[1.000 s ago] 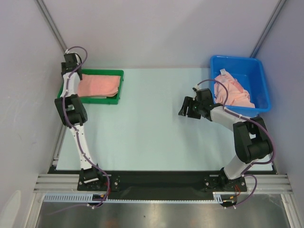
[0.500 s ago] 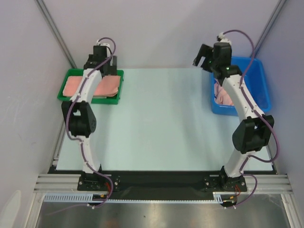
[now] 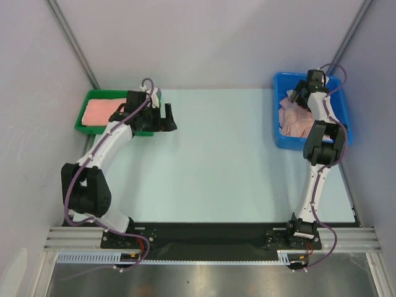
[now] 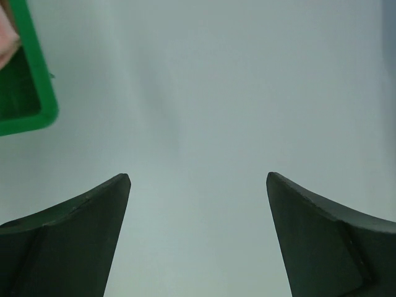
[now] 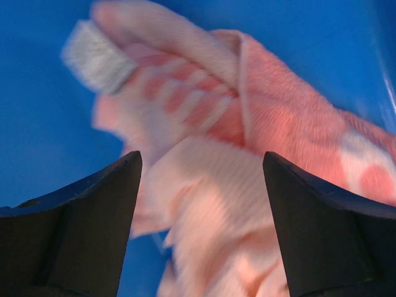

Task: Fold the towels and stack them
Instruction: Grab crumpled towel, then move the towel to the center of the board

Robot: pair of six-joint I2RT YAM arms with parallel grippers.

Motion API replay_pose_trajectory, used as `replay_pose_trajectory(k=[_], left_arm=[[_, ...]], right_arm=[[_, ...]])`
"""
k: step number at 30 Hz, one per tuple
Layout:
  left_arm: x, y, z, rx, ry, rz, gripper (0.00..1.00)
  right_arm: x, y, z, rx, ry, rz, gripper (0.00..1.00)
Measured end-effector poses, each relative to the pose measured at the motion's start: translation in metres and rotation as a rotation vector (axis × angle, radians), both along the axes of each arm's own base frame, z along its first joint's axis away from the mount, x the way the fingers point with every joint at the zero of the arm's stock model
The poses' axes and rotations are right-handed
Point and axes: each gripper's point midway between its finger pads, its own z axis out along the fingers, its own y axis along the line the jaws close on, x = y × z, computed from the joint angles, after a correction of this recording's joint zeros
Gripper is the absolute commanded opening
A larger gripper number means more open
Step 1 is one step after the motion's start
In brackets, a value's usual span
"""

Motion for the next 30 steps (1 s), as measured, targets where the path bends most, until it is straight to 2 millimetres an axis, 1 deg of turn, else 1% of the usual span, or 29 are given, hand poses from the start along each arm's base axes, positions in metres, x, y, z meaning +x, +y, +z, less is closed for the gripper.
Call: replay_pose_trajectory(k=[1, 2, 3, 4, 5, 7, 9, 11, 12, 13, 15, 16, 17, 18, 20, 21, 22, 24, 25, 26, 27, 28, 30], left_arm=[[-0.004, -0.004, -0.003, -0.008, 0.016, -0.015, 0.96], [-0.007, -0.010, -0.003, -0.018, 0.023, -0.030, 0.93], [-0.009, -0.014, -0.002, -0.029, 0.023, -0.046, 0.92], [-0.009, -0.018, -0.001, -0.039, 0.019, -0.057, 0.91], [-0.009, -0.020, 0.001, -0.048, 0.015, -0.066, 0.90], [-0.009, -0.022, 0.003, -0.061, 0.011, -0.071, 0.90], [-0.010, -0.023, 0.005, -0.066, 0.009, -0.075, 0.90], [-0.010, -0.023, 0.007, -0.067, 0.007, -0.075, 0.93], [-0.009, -0.023, 0.009, -0.067, 0.002, -0.074, 0.95], [-0.009, -0.023, 0.012, -0.068, -0.004, -0.073, 0.95], [-0.009, -0.023, 0.021, -0.077, -0.023, -0.068, 0.97], [-0.010, -0.023, 0.025, -0.078, -0.033, -0.064, 0.98], [-0.010, -0.022, 0.031, -0.079, -0.048, -0.058, 0.99], [-0.009, -0.020, 0.037, -0.073, -0.066, -0.049, 1.00], [-0.005, -0.012, 0.047, -0.039, -0.107, -0.025, 1.00], [-0.003, -0.009, 0.050, -0.025, -0.117, -0.016, 0.99], [-0.001, -0.005, 0.053, -0.007, -0.129, 0.000, 0.99], [0.002, 0.002, 0.055, 0.017, -0.139, 0.025, 0.99], [0.002, 0.004, 0.054, 0.022, -0.140, 0.033, 0.99], [0.002, 0.006, 0.053, 0.025, -0.143, 0.040, 0.99], [-0.002, 0.007, 0.050, 0.028, -0.136, 0.043, 0.99], [-0.006, 0.009, 0.046, 0.031, -0.128, 0.047, 0.99], [-0.014, 0.011, 0.037, 0.035, -0.115, 0.051, 0.98]], right_arm=[[0.001, -0.005, -0.013, 0.006, 0.021, -0.005, 0.72], [0.002, -0.010, -0.028, 0.018, 0.045, -0.007, 0.54], [0.002, -0.014, -0.041, 0.023, 0.067, -0.003, 0.10], [0.002, -0.017, -0.051, 0.029, 0.081, -0.005, 0.01], [0.001, -0.019, -0.057, 0.037, 0.088, -0.008, 0.00], [0.002, -0.021, -0.055, 0.031, 0.083, -0.001, 0.00], [0.006, -0.023, -0.038, 0.011, 0.049, 0.013, 0.00], [0.008, -0.022, -0.008, -0.007, 0.002, 0.028, 0.00], [0.007, -0.019, 0.015, -0.016, -0.031, 0.039, 0.00], [0.006, -0.014, 0.043, -0.022, -0.078, 0.054, 0.00], [-0.003, 0.003, 0.111, -0.022, -0.200, 0.104, 0.00], [-0.015, 0.018, 0.150, -0.014, -0.268, 0.139, 0.00], [-0.029, 0.036, 0.192, -0.005, -0.351, 0.184, 0.00], [-0.047, 0.058, 0.232, 0.012, -0.439, 0.240, 0.00], [-0.094, 0.112, 0.303, 0.052, -0.615, 0.361, 0.00], [-0.115, 0.137, 0.322, 0.074, -0.671, 0.422, 0.00], [-0.140, 0.166, 0.339, 0.094, -0.736, 0.503, 0.00], [-0.192, 0.228, 0.345, 0.161, -0.786, 0.690, 0.00], [-0.213, 0.255, 0.338, 0.194, -0.799, 0.779, 0.00], [-0.232, 0.278, 0.320, 0.234, -0.780, 0.855, 0.00], [-0.246, 0.297, 0.292, 0.275, -0.732, 0.910, 0.01], [-0.256, 0.309, 0.263, 0.302, -0.679, 0.940, 0.03], [-0.287, 0.339, 0.177, 0.394, -0.493, 0.997, 0.05]])
